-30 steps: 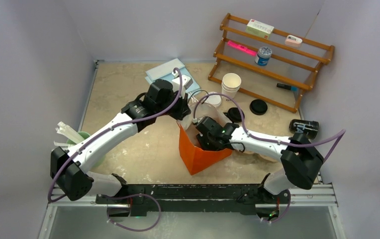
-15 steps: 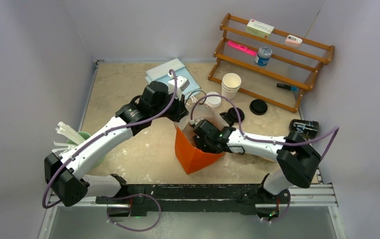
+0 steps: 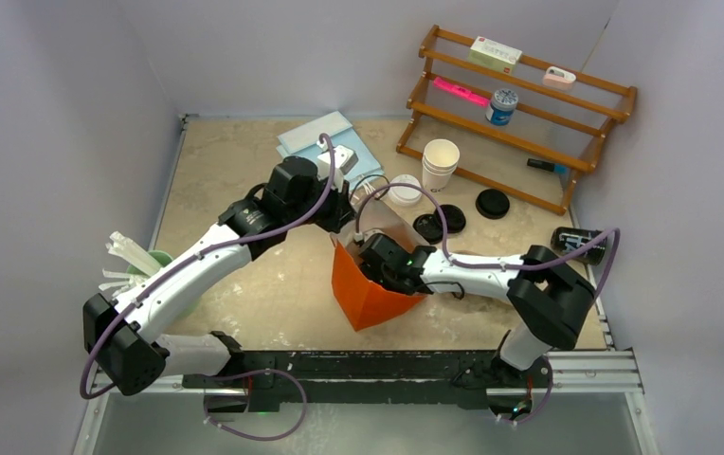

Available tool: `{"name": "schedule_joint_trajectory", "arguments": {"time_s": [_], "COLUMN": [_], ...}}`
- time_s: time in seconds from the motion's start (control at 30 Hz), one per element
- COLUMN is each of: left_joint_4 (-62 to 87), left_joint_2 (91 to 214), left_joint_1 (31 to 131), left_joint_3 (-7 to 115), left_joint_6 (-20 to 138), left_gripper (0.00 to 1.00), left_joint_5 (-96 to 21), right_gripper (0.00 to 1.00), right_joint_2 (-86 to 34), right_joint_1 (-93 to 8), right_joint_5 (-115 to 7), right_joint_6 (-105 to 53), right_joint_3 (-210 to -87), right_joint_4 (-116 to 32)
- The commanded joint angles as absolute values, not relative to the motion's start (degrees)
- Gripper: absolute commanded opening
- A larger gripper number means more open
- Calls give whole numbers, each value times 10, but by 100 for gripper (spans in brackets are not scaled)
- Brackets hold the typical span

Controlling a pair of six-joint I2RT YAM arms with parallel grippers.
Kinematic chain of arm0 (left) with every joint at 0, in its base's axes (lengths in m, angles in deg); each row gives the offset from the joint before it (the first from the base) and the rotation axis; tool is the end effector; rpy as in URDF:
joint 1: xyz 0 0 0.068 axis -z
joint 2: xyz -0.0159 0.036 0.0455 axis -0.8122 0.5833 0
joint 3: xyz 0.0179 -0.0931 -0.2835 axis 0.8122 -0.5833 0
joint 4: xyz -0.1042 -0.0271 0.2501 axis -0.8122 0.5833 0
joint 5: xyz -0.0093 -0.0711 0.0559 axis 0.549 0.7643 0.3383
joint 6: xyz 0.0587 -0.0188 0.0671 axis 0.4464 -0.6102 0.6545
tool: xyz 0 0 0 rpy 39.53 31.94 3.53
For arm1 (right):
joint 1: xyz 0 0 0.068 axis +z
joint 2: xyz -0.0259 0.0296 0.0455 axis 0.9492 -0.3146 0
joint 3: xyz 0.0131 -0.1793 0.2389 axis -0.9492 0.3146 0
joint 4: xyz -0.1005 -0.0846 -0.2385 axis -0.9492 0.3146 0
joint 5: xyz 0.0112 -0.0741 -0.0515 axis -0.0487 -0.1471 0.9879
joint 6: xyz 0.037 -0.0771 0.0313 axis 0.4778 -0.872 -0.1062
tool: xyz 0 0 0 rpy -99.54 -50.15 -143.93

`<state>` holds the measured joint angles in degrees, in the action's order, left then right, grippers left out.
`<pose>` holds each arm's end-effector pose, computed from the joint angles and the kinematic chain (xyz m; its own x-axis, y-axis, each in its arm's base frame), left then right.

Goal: Pack the takeout coffee
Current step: Place the cup tray in the takeout bag.

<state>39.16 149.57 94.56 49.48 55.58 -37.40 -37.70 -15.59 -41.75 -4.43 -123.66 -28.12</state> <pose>0.2425 -0.2212 0.3525 -0.5580 0.1283 -0.8198 0.6112 0.7318 -0.3015 0.2009 0.2858 0.1454 -0.7934 -0.3275 -0.5130 -0.4798 0.8552 0.1962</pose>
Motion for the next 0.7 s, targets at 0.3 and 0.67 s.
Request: {"name": "schedule_joint_trajectory", "arguments": {"time_s": [0.3, 0.67], "left_joint_4": [343, 350], "left_joint_2": [1460, 1460], "left_joint_1": [946, 946], "left_joint_3": [504, 508], "left_joint_6": [564, 568], "left_gripper": [0, 0], "left_joint_5": [-358, -349], "right_gripper": [30, 97], "right_joint_2": [-428, -279], "right_joint_1": [-161, -162], "right_joint_5": [-382, -335], "right_joint_6": [-27, -41], "right_joint_3": [-1206, -1357], "right_joint_4": [-239, -95]}}
